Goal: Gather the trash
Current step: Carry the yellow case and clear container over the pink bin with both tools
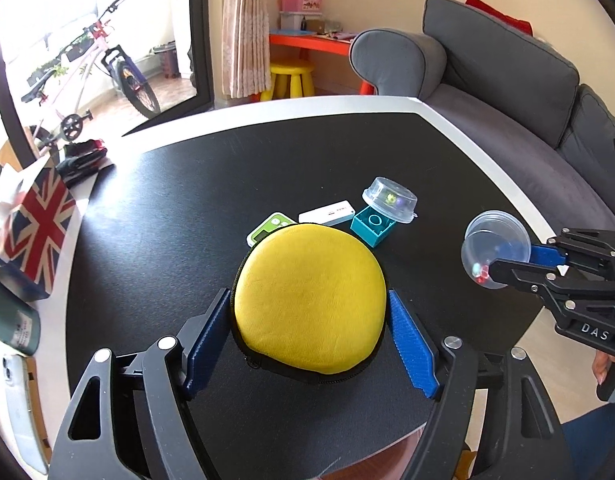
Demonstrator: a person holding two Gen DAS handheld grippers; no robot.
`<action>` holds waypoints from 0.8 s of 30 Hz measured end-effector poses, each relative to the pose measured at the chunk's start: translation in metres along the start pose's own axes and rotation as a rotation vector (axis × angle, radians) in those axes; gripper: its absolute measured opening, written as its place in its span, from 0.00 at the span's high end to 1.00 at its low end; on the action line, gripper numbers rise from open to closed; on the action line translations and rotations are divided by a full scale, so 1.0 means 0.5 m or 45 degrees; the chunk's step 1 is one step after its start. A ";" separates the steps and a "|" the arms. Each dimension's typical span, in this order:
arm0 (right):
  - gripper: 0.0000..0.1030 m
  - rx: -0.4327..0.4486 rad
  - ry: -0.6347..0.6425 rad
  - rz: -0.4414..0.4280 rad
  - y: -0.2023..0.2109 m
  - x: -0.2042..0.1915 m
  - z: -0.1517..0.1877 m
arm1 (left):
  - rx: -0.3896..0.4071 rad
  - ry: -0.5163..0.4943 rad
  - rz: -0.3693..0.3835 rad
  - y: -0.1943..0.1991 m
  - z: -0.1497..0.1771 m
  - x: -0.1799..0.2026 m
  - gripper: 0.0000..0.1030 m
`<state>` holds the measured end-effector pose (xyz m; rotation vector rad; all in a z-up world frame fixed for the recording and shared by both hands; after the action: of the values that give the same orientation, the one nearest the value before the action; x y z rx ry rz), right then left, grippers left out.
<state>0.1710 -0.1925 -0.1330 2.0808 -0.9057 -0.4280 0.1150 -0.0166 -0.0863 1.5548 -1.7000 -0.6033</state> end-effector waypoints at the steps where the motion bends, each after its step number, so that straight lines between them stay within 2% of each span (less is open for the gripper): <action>1: 0.77 0.005 0.008 0.001 0.005 -0.003 0.001 | 0.004 -0.004 0.003 0.009 0.003 0.000 0.28; 9: 0.77 0.018 0.059 -0.028 0.036 -0.028 0.024 | 0.032 -0.029 0.019 0.060 0.034 0.009 0.28; 24: 0.77 -0.016 0.182 -0.115 0.088 -0.074 0.114 | -0.063 -0.098 0.069 0.093 0.144 0.043 0.28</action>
<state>0.0932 -0.2151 -0.1339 2.1169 -0.7256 -0.3268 0.0300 -0.0405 -0.0909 1.4631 -1.7647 -0.6801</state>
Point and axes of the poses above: each gripper's, at about its wrist camera, not at the fingertips, and y roughly against the way its jaws point, x to its right, z to its underside, the point moved 7 cm from there along -y, roughly the way its jaws point, and after that the axes turned 10 degrees about z, right-handed, at the moved point
